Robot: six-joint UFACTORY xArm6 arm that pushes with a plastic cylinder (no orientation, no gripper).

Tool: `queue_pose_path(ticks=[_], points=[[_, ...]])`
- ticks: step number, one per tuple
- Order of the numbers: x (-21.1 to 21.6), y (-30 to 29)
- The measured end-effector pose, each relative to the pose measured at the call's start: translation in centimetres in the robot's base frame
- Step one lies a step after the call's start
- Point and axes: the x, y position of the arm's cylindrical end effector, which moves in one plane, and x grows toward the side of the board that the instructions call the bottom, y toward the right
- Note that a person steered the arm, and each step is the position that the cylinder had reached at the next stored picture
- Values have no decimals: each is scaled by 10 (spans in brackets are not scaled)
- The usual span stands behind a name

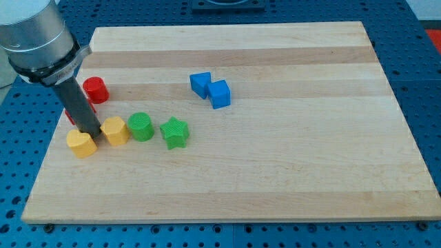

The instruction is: Move the yellow blocks left bottom

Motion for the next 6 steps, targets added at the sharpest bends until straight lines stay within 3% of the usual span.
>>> queue_pose_path(ticks=[1, 2, 4, 6], points=[[-50, 20], [-59, 64], [21, 46], [-37, 46]])
